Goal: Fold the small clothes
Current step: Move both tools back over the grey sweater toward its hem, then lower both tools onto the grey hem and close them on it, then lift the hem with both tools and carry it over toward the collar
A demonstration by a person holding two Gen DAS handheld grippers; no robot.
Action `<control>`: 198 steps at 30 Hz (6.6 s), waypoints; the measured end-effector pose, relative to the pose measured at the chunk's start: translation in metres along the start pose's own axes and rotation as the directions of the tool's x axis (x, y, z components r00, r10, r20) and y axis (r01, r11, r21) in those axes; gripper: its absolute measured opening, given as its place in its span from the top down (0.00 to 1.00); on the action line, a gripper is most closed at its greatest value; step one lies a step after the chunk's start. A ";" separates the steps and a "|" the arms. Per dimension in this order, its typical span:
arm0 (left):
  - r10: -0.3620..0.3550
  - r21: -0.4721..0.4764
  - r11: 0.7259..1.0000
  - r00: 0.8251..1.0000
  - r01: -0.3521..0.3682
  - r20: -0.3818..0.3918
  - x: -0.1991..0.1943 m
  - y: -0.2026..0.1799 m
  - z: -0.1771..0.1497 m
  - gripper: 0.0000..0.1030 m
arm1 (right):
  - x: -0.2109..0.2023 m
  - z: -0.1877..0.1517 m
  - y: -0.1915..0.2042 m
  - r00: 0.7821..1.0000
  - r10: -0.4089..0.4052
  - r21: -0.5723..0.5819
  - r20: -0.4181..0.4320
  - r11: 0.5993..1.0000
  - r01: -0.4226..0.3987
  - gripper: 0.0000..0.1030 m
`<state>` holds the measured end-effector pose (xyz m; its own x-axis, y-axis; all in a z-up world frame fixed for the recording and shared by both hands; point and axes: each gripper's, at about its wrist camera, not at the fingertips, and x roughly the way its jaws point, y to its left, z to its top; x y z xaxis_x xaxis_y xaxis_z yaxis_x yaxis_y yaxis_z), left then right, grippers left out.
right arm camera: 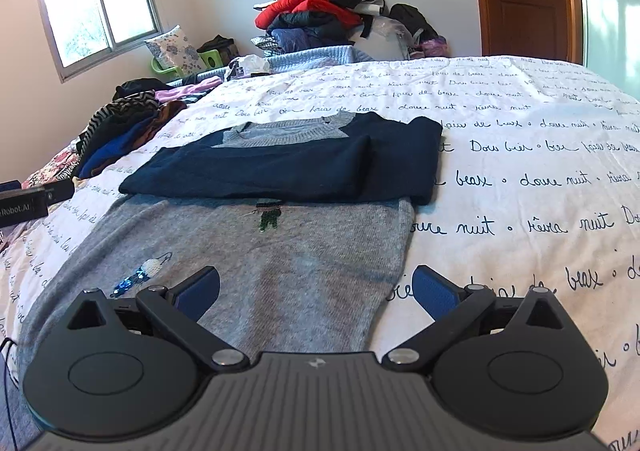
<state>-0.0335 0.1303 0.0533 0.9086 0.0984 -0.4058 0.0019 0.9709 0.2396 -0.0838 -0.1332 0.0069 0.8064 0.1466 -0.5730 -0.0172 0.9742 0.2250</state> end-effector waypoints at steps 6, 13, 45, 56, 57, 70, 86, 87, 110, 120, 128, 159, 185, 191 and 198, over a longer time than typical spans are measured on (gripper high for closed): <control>-0.015 -0.013 1.000 0.999 0.014 -0.048 -0.005 0.033 -0.021 0.06 | -0.019 -0.016 -0.003 1.000 0.021 -0.036 0.011 0.999 -0.020 0.00; 0.003 -0.025 1.000 0.998 -0.004 -0.070 -0.013 0.070 -0.043 0.06 | -0.036 -0.045 -0.018 0.998 0.063 -0.010 0.012 0.998 -0.063 0.00; 0.064 -0.034 0.997 0.973 -0.073 -0.220 -0.002 0.081 -0.086 0.05 | -0.033 -0.080 -0.003 0.993 0.094 0.078 -0.078 0.993 -0.087 0.00; 0.001 -0.133 0.990 0.966 -0.036 -0.258 0.000 0.107 -0.092 0.05 | -0.029 -0.085 0.004 0.994 0.066 0.004 -0.086 0.998 -0.066 0.00; 0.000 -0.134 0.990 0.965 -0.037 -0.264 0.000 0.108 -0.092 0.05 | -0.029 -0.085 0.005 0.994 0.065 -0.010 -0.086 0.998 -0.066 0.00; -0.301 -0.170 0.949 0.920 0.264 -0.251 -0.017 0.162 -0.108 0.05 | -0.058 -0.077 -0.037 0.969 0.234 0.101 -0.082 0.969 -0.225 0.00; -0.591 -0.221 0.807 0.756 0.548 -0.282 -0.020 0.167 -0.159 0.31 | -0.083 -0.102 -0.043 0.912 0.364 0.030 -0.188 0.931 -0.365 0.20; -0.608 -0.226 0.794 0.744 0.565 -0.276 -0.021 0.165 -0.161 0.31 | -0.083 -0.103 -0.044 0.910 0.368 0.028 -0.191 0.929 -0.370 0.20; -0.729 -0.375 0.675 0.651 0.635 -0.211 -0.009 0.169 -0.179 0.48 | -0.036 -0.126 -0.038 0.709 0.618 0.246 -0.341 0.786 -0.567 0.75; -0.704 -0.348 0.708 0.650 0.614 -0.286 -0.007 0.166 -0.179 0.94 | -0.041 -0.125 -0.026 0.759 0.525 0.126 -0.384 0.845 -0.520 0.90; -0.686 -0.250 0.727 0.690 0.640 -0.231 -0.029 0.152 -0.151 0.95 | -0.071 -0.104 -0.004 0.861 0.421 -0.037 -0.286 0.893 -0.449 0.95; -0.595 -0.316 0.736 0.795 0.598 0.118 0.028 0.112 0.037 0.94 | -0.026 0.057 -0.047 0.902 0.382 0.114 0.200 0.905 -0.409 0.94; -0.385 -0.277 0.889 0.922 0.364 -0.027 0.193 0.049 0.125 0.94 | 0.123 0.121 -0.128 0.951 0.222 0.419 0.216 0.859 -0.296 0.94; -0.354 -0.292 0.901 0.933 0.321 -0.065 0.225 0.041 0.128 0.94 | 0.152 0.132 -0.135 0.956 0.224 0.455 0.187 0.843 -0.287 0.94; -0.313 -0.293 0.917 0.944 0.272 -0.105 0.256 0.027 0.133 0.94 | 0.181 0.145 -0.139 0.967 0.207 0.471 0.147 0.845 -0.253 0.94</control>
<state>0.2548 0.1528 0.0731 0.8130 -0.1884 -0.5510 0.1260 0.9807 -0.1494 0.1498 -0.2667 -0.0140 0.8634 0.3186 -0.3912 0.0596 0.7055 0.7061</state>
